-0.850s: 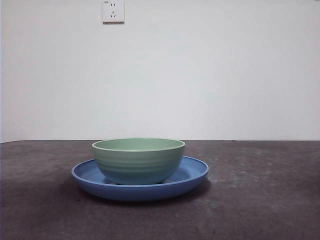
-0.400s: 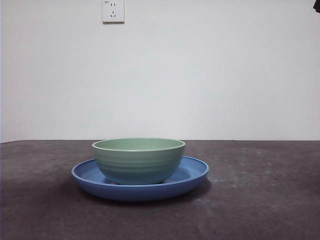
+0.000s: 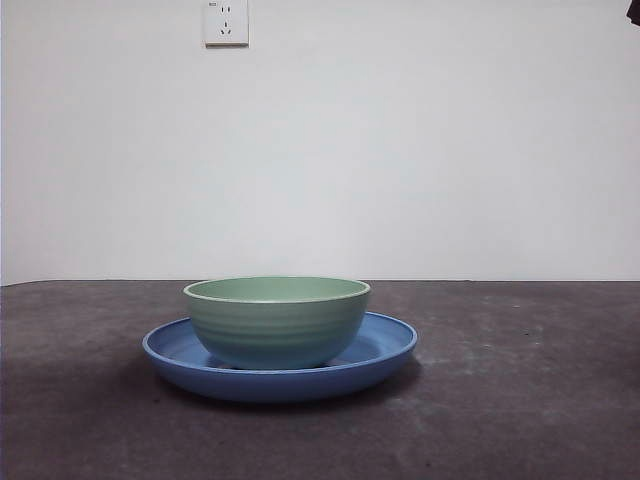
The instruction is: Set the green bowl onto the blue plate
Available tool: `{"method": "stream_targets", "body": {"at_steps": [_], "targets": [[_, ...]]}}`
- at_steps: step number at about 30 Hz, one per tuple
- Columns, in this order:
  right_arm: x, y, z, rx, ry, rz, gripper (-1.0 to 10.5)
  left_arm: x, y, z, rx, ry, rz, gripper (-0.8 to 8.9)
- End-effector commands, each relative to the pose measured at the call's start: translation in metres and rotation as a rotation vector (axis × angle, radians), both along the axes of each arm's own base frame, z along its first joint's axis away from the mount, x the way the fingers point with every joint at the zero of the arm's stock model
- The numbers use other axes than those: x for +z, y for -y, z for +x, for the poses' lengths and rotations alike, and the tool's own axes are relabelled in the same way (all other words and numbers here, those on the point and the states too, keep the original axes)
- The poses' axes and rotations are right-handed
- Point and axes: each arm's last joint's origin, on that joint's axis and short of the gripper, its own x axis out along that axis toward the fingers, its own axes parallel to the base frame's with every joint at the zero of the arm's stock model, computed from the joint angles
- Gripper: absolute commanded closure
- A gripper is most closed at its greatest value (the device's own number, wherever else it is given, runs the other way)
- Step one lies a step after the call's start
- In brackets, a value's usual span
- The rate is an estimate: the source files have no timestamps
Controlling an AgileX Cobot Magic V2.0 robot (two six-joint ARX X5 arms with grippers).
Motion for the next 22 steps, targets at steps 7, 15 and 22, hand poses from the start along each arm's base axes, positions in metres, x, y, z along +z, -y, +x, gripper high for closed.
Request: {"method": "stream_targets", "body": {"at_steps": [7,15,22], "targets": [[0.003,-0.001,0.001,0.005,0.012,0.01,9.3,-0.001,-0.021,0.006,0.198,0.116,-0.07,7.94],[0.003,-0.002,0.001,0.005,0.012,0.01,9.3,-0.064,-0.048,0.026,0.503,0.377,-0.164,7.94],[0.003,-0.002,0.001,0.005,0.012,0.01,9.3,-0.134,-0.063,0.025,0.649,0.43,-0.156,7.94]]}}
